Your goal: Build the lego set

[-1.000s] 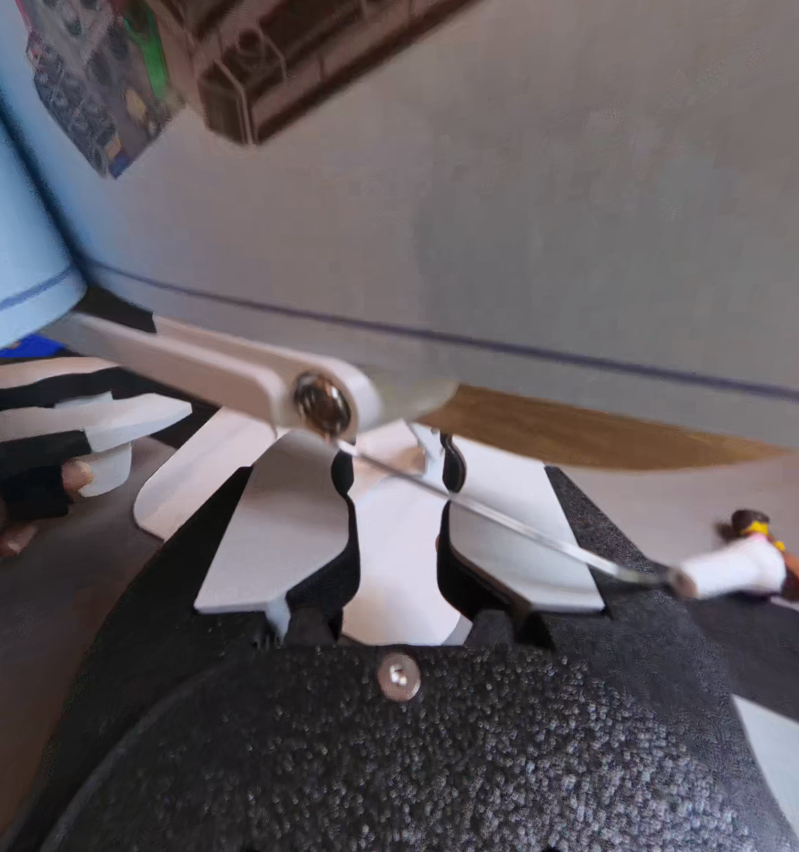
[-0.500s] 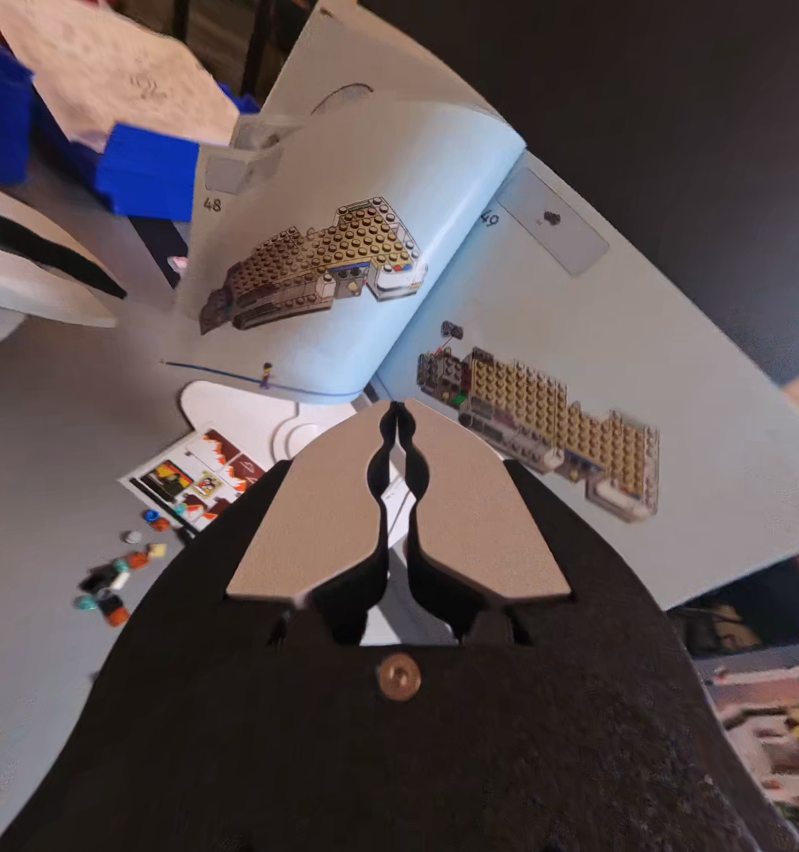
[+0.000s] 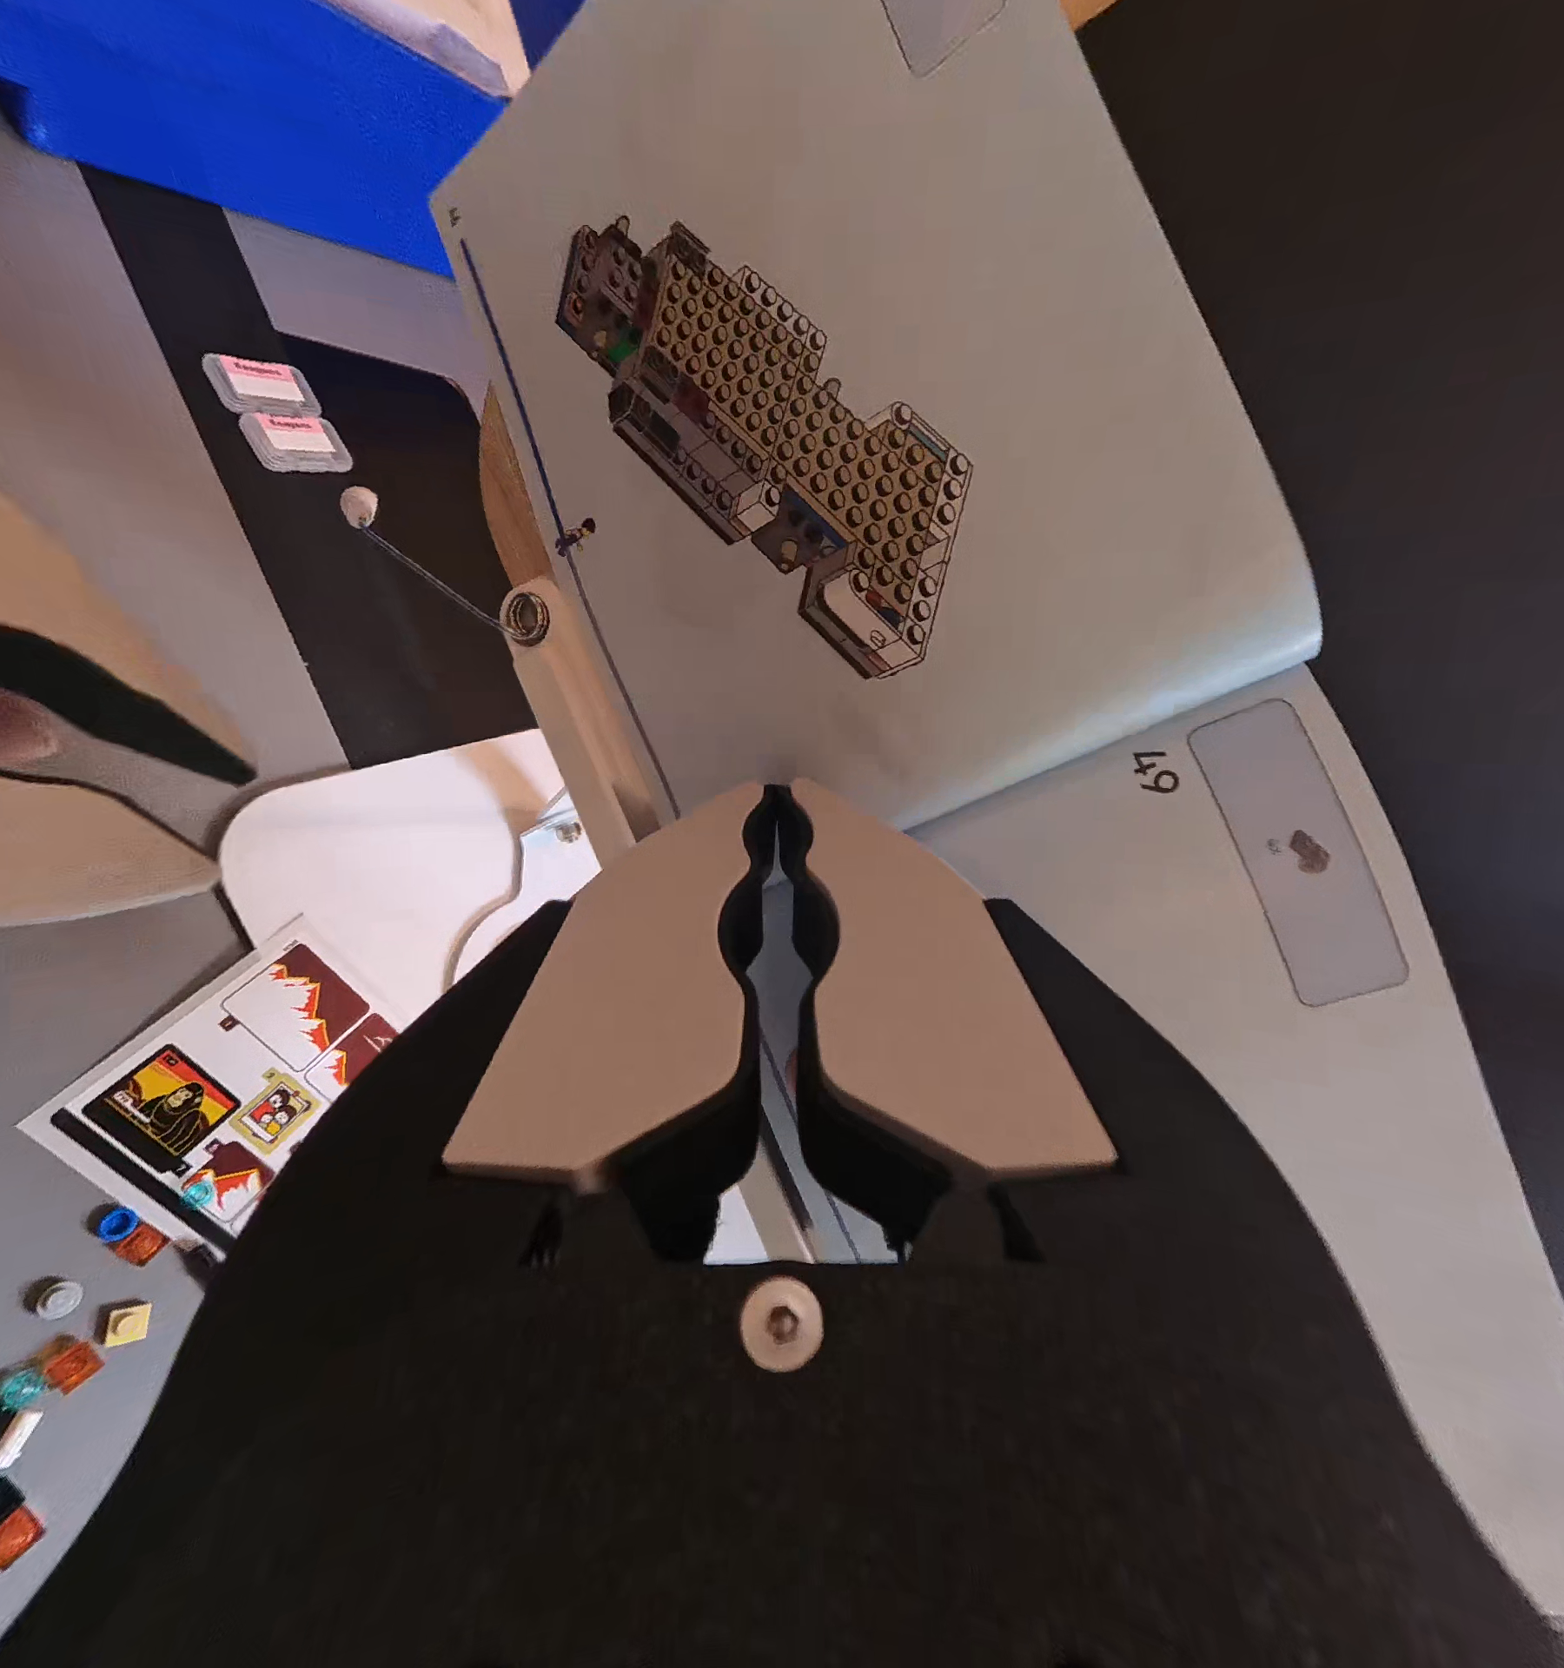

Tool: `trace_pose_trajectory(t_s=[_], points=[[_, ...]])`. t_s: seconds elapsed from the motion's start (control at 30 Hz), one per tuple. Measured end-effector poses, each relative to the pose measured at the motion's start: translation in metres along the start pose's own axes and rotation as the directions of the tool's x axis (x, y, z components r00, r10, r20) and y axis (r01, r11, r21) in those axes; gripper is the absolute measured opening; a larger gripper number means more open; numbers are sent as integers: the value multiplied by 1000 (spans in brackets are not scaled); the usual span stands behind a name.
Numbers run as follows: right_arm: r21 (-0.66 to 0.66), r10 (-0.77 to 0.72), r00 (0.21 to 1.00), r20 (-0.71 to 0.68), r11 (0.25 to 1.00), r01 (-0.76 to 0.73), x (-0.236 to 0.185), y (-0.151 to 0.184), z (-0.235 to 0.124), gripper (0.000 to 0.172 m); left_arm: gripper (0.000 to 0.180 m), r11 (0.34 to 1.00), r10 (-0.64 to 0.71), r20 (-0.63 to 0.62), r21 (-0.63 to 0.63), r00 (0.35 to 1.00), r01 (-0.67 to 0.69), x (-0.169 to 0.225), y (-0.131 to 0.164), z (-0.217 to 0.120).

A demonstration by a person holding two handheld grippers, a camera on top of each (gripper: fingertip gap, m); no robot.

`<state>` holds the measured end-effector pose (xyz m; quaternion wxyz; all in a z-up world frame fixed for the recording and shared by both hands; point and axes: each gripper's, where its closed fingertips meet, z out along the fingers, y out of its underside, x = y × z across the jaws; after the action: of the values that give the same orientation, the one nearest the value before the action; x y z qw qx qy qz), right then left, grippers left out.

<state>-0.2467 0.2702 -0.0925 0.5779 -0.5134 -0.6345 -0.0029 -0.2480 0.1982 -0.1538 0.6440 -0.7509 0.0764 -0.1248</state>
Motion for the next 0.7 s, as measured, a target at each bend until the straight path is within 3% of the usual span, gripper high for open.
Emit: trace_pose_trajectory(t_s=[0.13,0.23,0.3,0.33,0.4,0.43,0.47,0.6,0.7], points=[[7,-15,1000,6,1000,15,4,7,-4,0,14,999,32,54,-16,998,-31,-14,-18,16],[22,-48,999,3,999,48,6,13,-5,0,16,981,-193,7,-20,981,194,-24,-7,27],[19,-41,999,24,999,41,5,16,-5,0,18,925,-375,-55,37,925,377,-27,-5,29],[18,-33,999,30,999,32,5,16,-6,0,21,873,-474,-94,75,875,482,-31,-6,30],[22,-28,999,40,999,27,3,15,-5,0,33,690,-684,-215,120,697,714,-39,-11,31],[23,-39,998,40,999,38,2,13,-5,0,38,586,-745,-304,129,594,800,-42,-18,31],[23,-57,998,37,998,56,1,10,-4,0,40,527,-772,-339,129,537,840,-47,-20,31],[52,-72,997,30,996,71,-2,-8,-5,0,42,510,-767,-352,173,537,843,-58,-18,33],[44,-62,998,25,997,61,1,-18,-3,0,39,540,-745,-354,177,565,823,-58,-20,32]])
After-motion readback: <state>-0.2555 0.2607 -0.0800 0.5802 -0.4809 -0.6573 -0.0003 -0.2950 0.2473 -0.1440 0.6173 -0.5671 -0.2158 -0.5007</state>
